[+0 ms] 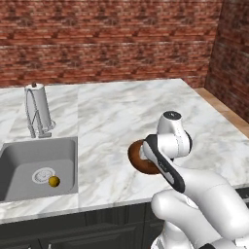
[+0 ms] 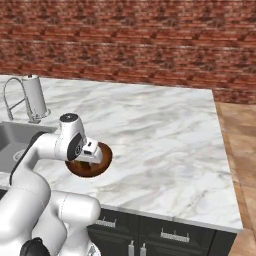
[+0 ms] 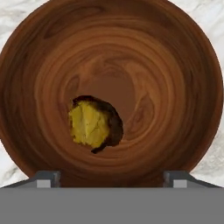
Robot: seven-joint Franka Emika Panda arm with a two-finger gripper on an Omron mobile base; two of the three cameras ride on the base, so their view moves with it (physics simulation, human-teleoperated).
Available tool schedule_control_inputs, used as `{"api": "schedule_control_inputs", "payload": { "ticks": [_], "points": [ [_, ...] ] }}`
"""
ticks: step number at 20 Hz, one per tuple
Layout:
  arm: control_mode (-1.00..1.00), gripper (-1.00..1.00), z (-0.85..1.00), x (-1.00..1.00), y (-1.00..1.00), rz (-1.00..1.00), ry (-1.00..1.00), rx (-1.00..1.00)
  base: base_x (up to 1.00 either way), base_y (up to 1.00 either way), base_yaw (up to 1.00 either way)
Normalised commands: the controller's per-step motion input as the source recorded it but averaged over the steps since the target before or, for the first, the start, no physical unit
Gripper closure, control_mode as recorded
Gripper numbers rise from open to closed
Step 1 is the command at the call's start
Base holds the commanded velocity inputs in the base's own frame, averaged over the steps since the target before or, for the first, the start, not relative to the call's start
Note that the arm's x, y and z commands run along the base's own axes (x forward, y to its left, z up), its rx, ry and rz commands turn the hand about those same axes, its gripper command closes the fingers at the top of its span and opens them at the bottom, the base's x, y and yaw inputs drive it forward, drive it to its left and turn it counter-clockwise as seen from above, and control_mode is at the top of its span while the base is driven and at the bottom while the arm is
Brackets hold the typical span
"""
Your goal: Pick the sweet potatos from the cabinet and place them in one bowl. Pick the lemon from the sink and place it in the other bowl.
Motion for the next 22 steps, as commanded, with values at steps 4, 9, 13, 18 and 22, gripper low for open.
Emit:
{"api": "schedule_control_inputs", "payload": {
  "ticks": [4, 9, 13, 18, 22],
  "points": [
    [-1.00, -1.00, 0.35, -0.04, 0.00, 0.00, 0.00, 0.00, 0.00, 0.00, 0.00],
    [-1.00, -1.00, 0.71, -0.26, -0.05, -0.01, -0.02, 0.00, 0.00, 0.00, 0.00],
    [-1.00, -1.00, 0.69, -0.51, -0.18, -0.02, -0.02, 0.00, 0.00, 0.00, 0.00],
    [-1.00, -1.00, 0.52, -0.83, -0.34, -0.02, -0.07, 0.00, 0.00, 0.00, 0.00],
    [-1.00, -1.00, 0.56, -0.84, -0.35, -0.01, -0.04, 0.00, 0.00, 0.00, 0.00]
  ]
}}
